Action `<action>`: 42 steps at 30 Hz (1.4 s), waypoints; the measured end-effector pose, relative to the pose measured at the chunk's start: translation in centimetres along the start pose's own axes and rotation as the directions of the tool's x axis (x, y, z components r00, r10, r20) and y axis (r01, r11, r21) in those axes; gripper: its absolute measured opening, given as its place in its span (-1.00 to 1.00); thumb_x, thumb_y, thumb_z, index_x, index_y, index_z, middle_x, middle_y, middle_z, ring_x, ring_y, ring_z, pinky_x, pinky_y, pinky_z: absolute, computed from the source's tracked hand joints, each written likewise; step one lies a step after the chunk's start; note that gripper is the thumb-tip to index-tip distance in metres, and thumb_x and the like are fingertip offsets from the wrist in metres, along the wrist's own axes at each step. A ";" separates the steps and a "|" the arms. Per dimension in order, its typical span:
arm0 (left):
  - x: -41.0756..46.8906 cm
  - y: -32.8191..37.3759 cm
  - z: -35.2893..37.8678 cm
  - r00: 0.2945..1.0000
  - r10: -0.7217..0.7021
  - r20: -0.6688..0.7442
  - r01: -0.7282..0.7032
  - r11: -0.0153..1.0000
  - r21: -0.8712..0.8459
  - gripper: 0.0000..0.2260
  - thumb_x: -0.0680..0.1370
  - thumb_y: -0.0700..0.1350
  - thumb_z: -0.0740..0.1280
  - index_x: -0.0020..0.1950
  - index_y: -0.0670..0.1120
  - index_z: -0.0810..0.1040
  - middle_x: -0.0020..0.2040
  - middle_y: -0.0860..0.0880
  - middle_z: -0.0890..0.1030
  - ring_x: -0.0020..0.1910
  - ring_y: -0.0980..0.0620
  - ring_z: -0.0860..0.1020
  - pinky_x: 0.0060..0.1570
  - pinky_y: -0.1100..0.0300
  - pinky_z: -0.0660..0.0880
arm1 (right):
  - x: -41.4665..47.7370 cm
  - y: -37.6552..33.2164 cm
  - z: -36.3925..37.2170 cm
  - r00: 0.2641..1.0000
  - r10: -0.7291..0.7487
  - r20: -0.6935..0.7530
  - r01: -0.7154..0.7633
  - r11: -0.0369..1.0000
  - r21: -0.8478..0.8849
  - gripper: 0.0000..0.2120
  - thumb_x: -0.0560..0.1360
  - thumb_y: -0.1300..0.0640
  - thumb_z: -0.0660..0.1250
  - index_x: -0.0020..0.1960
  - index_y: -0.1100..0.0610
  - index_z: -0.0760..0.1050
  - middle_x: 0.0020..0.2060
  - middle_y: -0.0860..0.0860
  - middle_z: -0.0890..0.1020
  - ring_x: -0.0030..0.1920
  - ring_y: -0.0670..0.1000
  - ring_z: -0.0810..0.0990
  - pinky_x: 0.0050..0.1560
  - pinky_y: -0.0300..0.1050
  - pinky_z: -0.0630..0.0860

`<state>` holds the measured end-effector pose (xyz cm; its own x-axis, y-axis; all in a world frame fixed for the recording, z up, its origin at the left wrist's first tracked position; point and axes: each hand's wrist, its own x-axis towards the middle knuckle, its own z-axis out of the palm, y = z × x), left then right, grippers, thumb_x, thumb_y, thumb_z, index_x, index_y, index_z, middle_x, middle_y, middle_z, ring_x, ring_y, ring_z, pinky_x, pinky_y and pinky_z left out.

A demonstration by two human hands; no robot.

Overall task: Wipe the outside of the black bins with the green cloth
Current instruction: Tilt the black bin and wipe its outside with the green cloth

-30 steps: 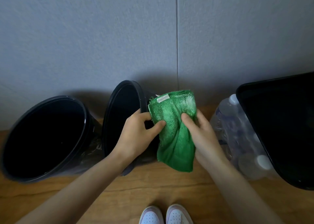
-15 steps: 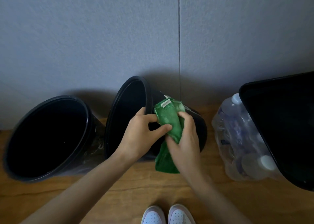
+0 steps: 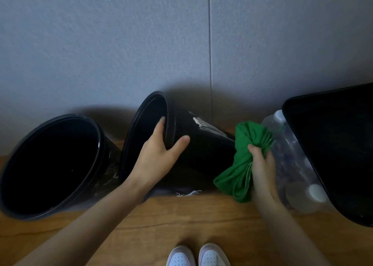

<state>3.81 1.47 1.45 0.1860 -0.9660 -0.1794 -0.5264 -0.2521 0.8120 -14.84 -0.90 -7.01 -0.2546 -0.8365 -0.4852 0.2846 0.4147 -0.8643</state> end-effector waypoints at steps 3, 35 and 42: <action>0.0 0.5 0.0 0.998 -0.042 0.037 0.043 0.998 -0.046 -0.91 0.56 -0.02 0.24 0.02 0.12 0.51 -0.20 0.18 0.59 -0.17 0.27 0.59 -0.27 0.47 0.44 | 0.1 1.1 0.2 0.985 -0.167 0.050 0.174 0.964 -0.202 -0.78 0.51 0.24 0.22 0.12 0.04 0.42 -0.05 -0.05 0.54 0.06 0.03 0.51 0.10 -0.07 0.43; -1.1 -0.9 0.3 0.991 -0.041 0.128 0.080 0.945 -0.316 -0.78 0.56 0.00 0.16 0.14 0.03 0.52 0.04 0.04 0.65 0.05 0.19 0.60 0.01 0.36 0.53 | 1.7 1.2 3.5 0.868 -0.404 0.288 0.472 0.492 -0.732 -0.76 0.53 0.18 0.20 0.16 0.15 0.49 0.32 0.00 0.41 0.33 0.08 0.26 0.12 -0.21 0.23; -1.3 -0.8 1.2 0.995 -0.046 0.083 0.075 0.913 -0.400 -0.69 0.58 0.01 0.07 0.07 -0.08 0.56 -0.09 0.04 0.67 -0.07 0.24 0.62 -0.13 0.46 0.49 | -5.9 -0.7 8.3 0.669 -0.526 0.526 0.744 0.479 -0.466 -0.52 0.52 0.11 0.21 0.42 -0.06 0.27 0.45 -0.12 0.24 0.42 0.01 0.14 0.20 -0.09 0.43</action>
<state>3.03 2.84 0.39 0.1401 -0.9549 -0.2617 -0.1345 -0.2802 0.9505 -5.84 0.78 -2.46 0.1662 -0.9657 0.1996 -0.4838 -0.2562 -0.8368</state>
